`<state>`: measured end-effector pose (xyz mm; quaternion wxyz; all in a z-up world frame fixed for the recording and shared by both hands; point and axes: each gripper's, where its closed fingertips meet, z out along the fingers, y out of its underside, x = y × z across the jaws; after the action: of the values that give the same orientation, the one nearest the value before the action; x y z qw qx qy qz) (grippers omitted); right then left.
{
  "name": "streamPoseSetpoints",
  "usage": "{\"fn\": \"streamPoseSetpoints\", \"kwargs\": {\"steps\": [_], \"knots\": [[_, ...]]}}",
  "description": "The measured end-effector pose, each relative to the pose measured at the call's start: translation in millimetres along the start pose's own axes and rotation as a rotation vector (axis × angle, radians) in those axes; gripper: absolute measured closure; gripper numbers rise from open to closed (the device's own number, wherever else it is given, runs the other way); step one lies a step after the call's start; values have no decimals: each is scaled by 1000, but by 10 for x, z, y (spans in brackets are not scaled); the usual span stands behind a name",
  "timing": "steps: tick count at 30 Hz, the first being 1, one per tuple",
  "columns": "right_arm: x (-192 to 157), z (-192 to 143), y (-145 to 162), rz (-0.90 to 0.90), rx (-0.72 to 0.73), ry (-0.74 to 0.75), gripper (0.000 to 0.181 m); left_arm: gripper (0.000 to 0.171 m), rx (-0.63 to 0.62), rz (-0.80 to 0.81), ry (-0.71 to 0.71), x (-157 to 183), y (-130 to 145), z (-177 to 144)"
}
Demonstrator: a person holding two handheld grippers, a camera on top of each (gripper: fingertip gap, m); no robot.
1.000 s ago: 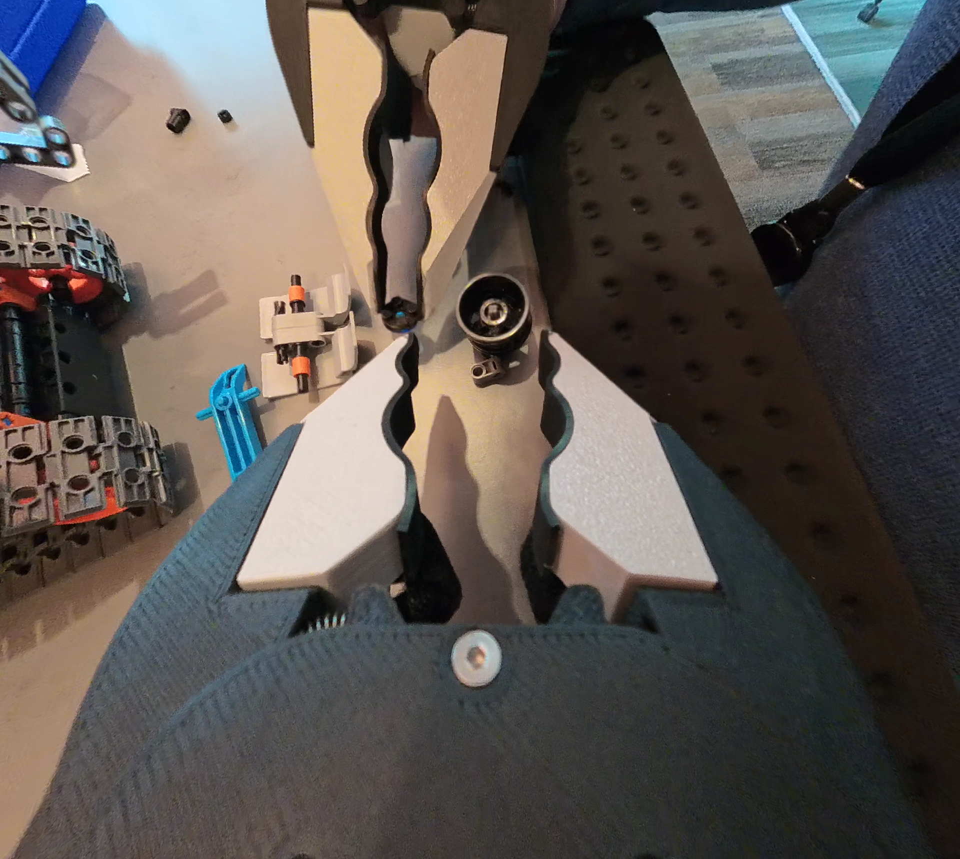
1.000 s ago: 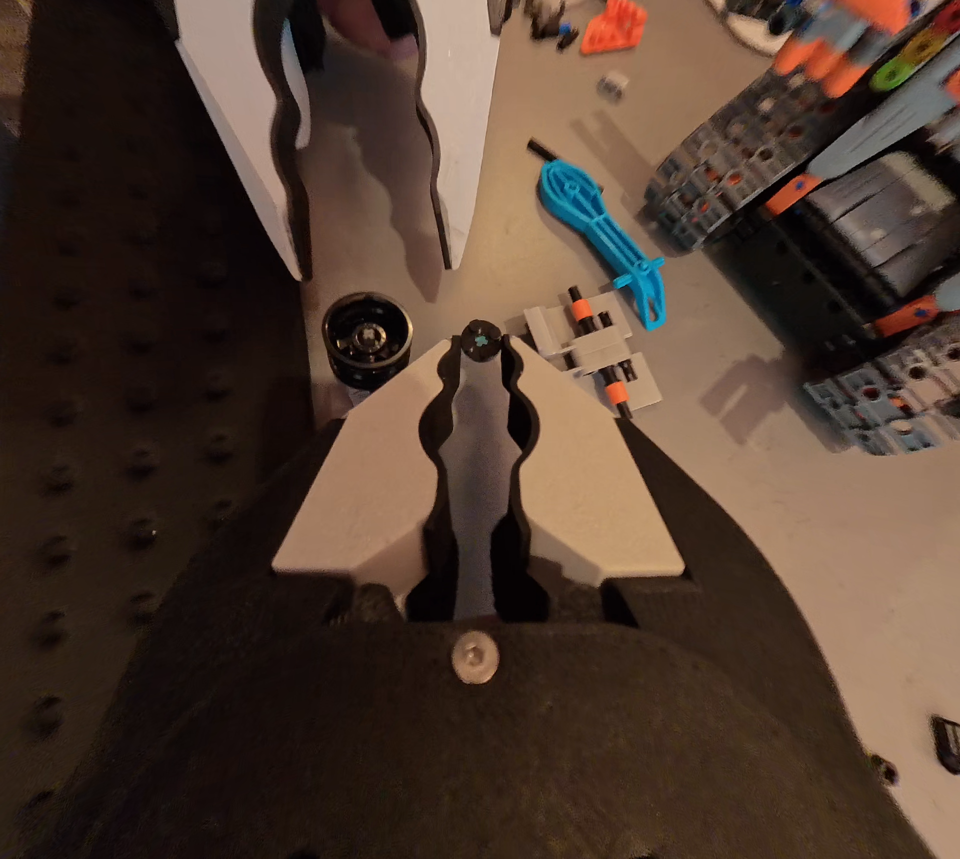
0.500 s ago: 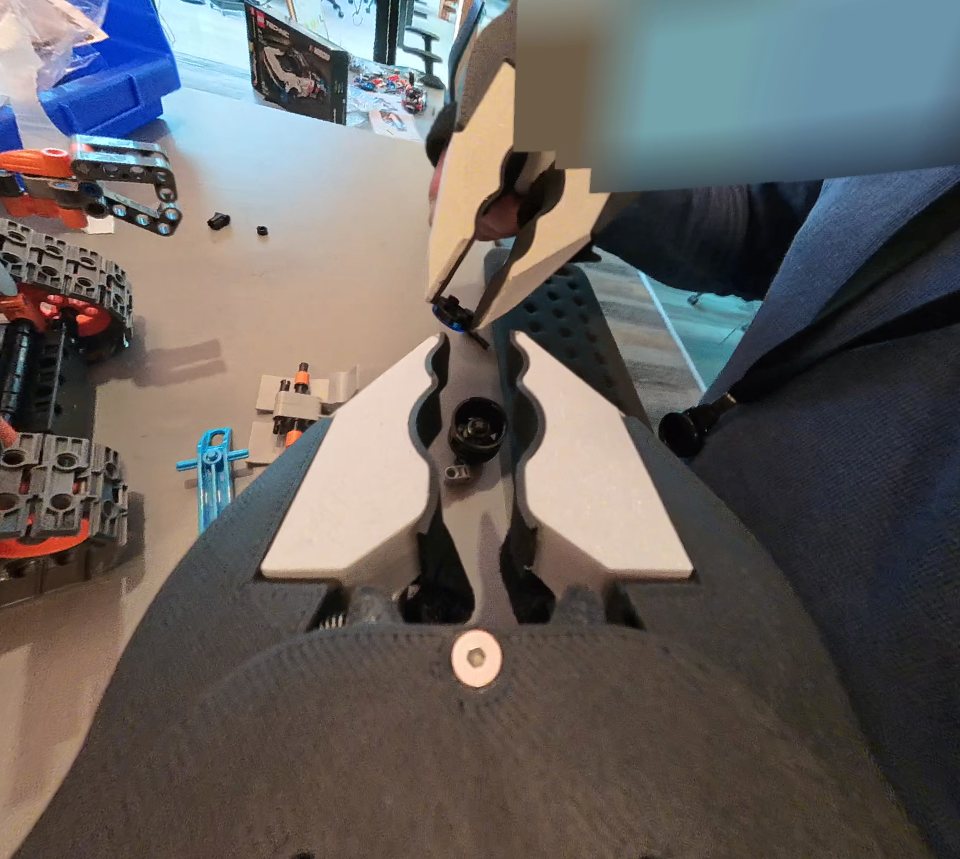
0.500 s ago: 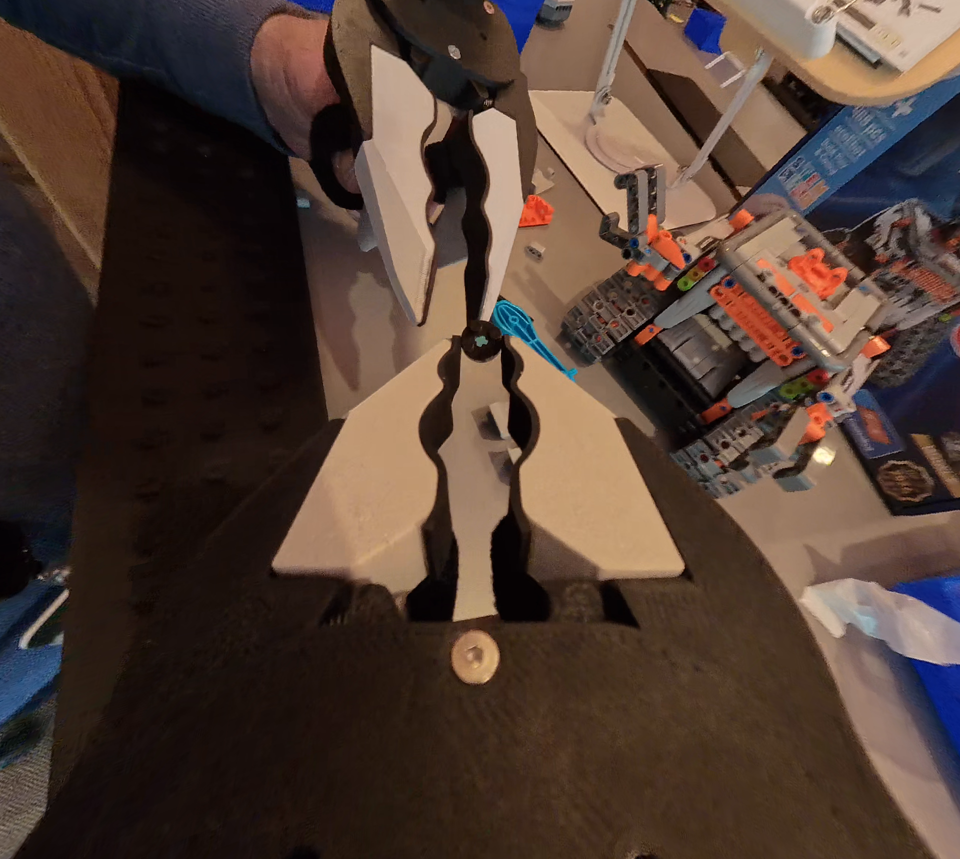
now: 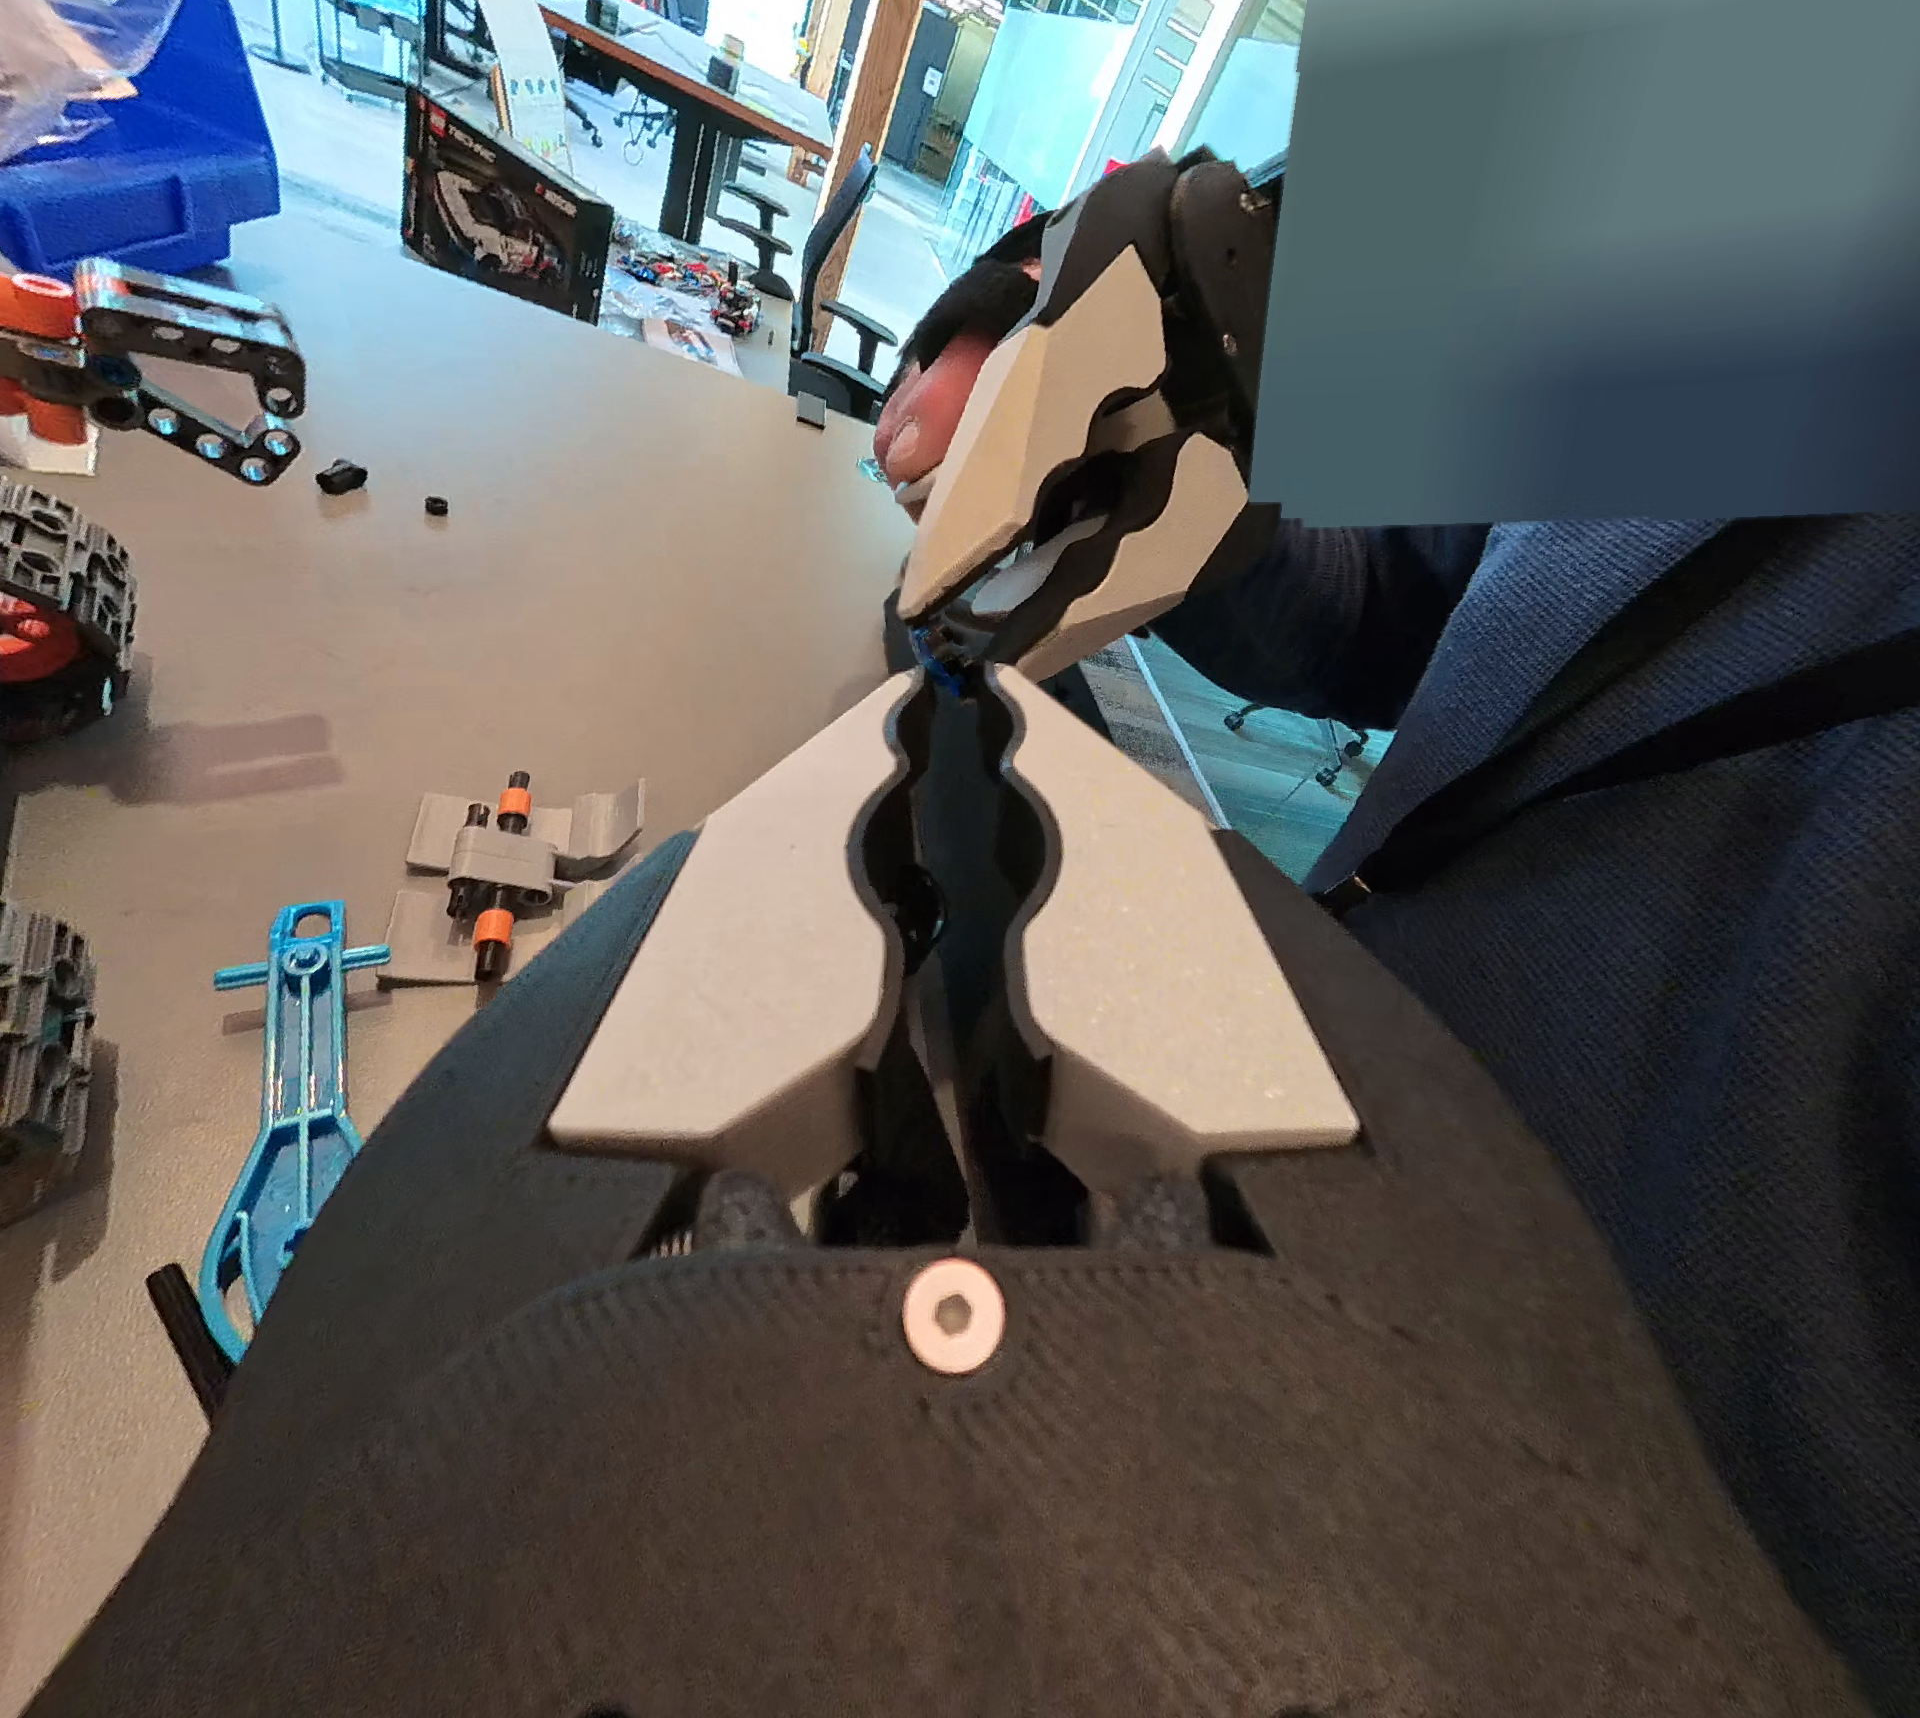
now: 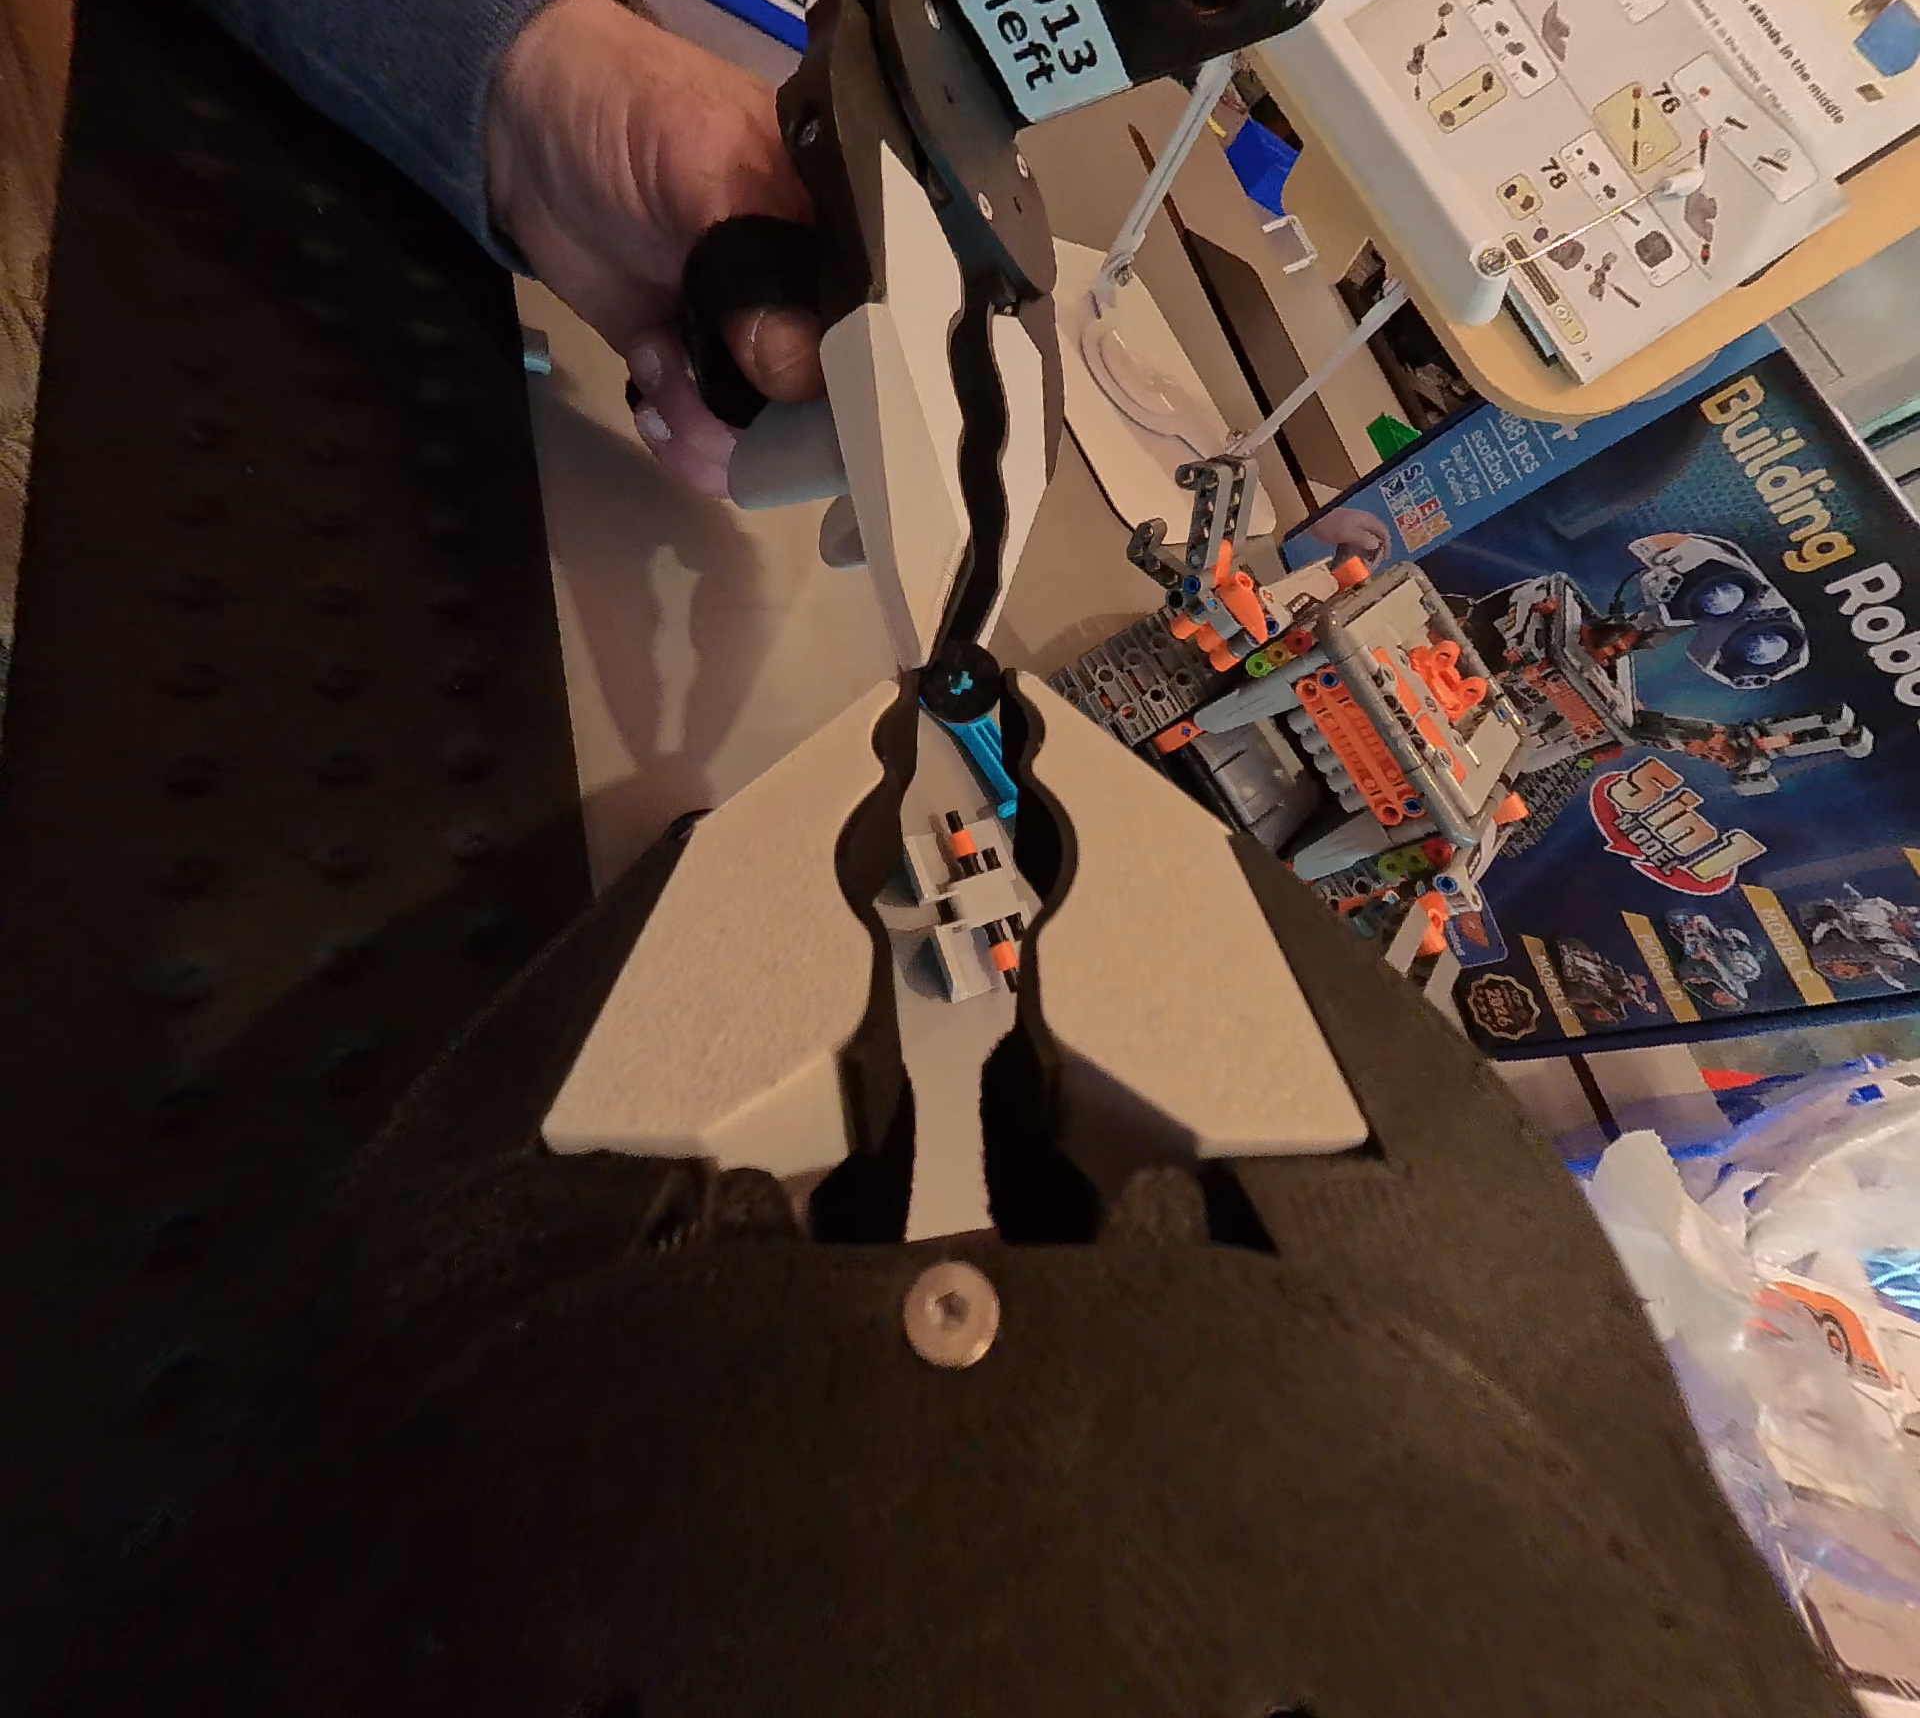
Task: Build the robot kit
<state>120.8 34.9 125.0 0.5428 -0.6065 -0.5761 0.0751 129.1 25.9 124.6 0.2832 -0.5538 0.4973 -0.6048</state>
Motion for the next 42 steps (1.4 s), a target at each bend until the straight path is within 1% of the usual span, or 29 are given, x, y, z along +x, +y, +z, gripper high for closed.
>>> {"fn": "streamPoseSetpoints", "kwargs": {"steps": [3,6,9,11,13,15,18,20,22,24,28,31,36,40,42], "knots": [[9,-24,-27,-15,23,9,168,166,12,14,10,24,-24,4],[14,-46,-62,7,53,10,168,167,31,17,32,56,-51,0],[0,-72,-72,88,91,-26,165,167,1,106,-8,47,-44,-6],[6,-128,-106,244,154,-97,165,167,-50,231,-65,44,-25,-8],[1,-145,-63,345,165,-156,165,167,-110,359,-126,37,-4,-2],[-79,-148,-49,485,182,-286,162,167,-174,517,-198,23,10,1],[-35,-164,-45,669,231,-375,162,167,-341,837,-334,-53,49,-3],[50,-214,-55,798,281,-435,160,167,-437,994,-393,-104,56,-7],[87,-229,-25,860,287,-474,158,167,-486,1092,-418,-116,45,4],[85,-207,12,890,272,-496,157,167,-533,1172,-435,-140,62,18],[25,-168,23,886,246,-513,158,167,-615,1315,-467,-174,128,51],[-14,-136,54,861,212,-498,161,167,-626,1397,-492,-161,124,74],[-55,-138,29,853,209,-500,164,168,-646,1483,-490,-148,162,94],[-49,-74,137,847,153,-445,157,168,-630,1536,-504,-128,132,101],[-89,-62,146,848,144,-465,158,168,-629,1554,-500,-111,136,111]]}}
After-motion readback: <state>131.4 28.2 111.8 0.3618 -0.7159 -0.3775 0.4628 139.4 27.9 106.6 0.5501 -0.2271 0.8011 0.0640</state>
